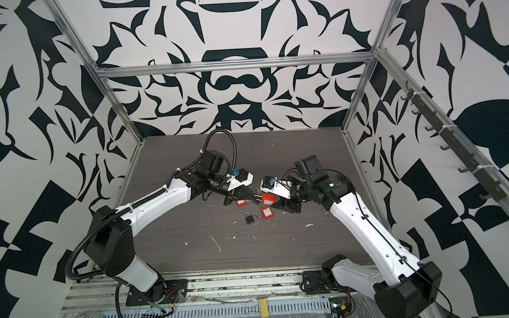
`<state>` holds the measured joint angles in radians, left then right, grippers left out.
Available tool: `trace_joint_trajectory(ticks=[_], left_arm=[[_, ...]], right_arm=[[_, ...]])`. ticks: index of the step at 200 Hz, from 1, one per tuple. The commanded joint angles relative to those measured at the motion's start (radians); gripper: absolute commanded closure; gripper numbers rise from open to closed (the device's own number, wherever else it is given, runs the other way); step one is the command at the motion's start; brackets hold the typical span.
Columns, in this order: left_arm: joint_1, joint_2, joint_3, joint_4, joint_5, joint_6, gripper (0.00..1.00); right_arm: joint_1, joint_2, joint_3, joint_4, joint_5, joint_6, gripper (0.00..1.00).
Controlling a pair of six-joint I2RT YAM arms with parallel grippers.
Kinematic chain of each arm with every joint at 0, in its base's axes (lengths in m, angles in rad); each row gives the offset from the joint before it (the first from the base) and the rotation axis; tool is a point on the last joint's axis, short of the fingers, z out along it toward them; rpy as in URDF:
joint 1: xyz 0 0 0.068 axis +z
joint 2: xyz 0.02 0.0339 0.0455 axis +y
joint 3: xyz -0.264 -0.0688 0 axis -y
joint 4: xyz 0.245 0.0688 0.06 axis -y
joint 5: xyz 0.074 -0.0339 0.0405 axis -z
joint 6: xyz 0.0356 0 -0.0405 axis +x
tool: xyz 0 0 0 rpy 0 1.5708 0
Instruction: Lock with the key
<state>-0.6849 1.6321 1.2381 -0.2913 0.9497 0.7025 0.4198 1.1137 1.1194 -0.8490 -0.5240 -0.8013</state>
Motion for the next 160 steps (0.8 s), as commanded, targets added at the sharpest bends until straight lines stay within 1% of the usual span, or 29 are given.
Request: trace_joint_trajectory(ticks=[1, 14, 26, 46, 59, 77, 86, 88, 93, 97, 104, 116, 121, 137, 160], left_arm=[[-0.008, 0.014, 0.041, -0.027, 0.019, 0.025, 1.0], [-0.01, 0.017, 0.047, -0.029, 0.02, 0.028, 1.0], [-0.01, 0.019, 0.05, -0.032, 0.02, 0.031, 1.0], [-0.011, 0.027, 0.06, -0.047, 0.021, 0.04, 1.0], [-0.011, 0.032, 0.068, -0.059, 0.021, 0.047, 1.0], [-0.012, 0.034, 0.075, -0.074, 0.02, 0.054, 1.0], [-0.011, 0.032, 0.072, -0.062, 0.017, 0.036, 1.0], [-0.011, 0.031, 0.071, -0.056, 0.016, 0.028, 0.96], [-0.008, 0.029, 0.069, -0.051, 0.015, 0.009, 0.84], [-0.003, 0.029, 0.068, -0.048, 0.02, 0.001, 0.77], [0.005, 0.024, 0.061, -0.036, 0.026, -0.016, 0.68], [0.017, 0.01, 0.025, 0.018, 0.032, -0.045, 0.59], [0.023, 0.004, 0.008, 0.045, 0.036, -0.058, 0.57], [0.04, -0.013, -0.039, 0.107, 0.054, -0.091, 0.57], [0.045, -0.021, -0.079, 0.151, 0.058, -0.111, 0.59]], right_arm=[[0.008, 0.014, 0.034, 0.025, -0.068, 0.01, 0.49], [0.01, 0.021, 0.032, 0.025, -0.073, 0.01, 0.53], [0.009, 0.03, 0.031, 0.021, -0.077, 0.01, 0.59], [0.01, 0.032, 0.025, 0.024, -0.091, 0.01, 0.75], [0.01, 0.031, 0.024, 0.028, -0.095, 0.012, 0.83], [0.01, 0.026, 0.019, 0.031, -0.094, 0.014, 0.89], [0.01, 0.025, 0.019, 0.033, -0.089, 0.016, 0.91], [0.01, 0.023, 0.018, 0.034, -0.087, 0.017, 0.91], [0.01, 0.021, 0.016, 0.037, -0.089, 0.02, 0.92], [0.01, 0.021, 0.014, 0.043, -0.09, 0.024, 0.93], [0.009, 0.016, 0.01, 0.053, -0.098, 0.029, 0.94], [0.01, 0.007, -0.006, 0.081, -0.104, 0.047, 0.94], [0.009, 0.001, -0.013, 0.094, -0.105, 0.053, 0.94], [0.009, -0.014, -0.03, 0.127, -0.113, 0.074, 0.95], [0.01, -0.02, -0.041, 0.136, -0.115, 0.083, 0.96]])
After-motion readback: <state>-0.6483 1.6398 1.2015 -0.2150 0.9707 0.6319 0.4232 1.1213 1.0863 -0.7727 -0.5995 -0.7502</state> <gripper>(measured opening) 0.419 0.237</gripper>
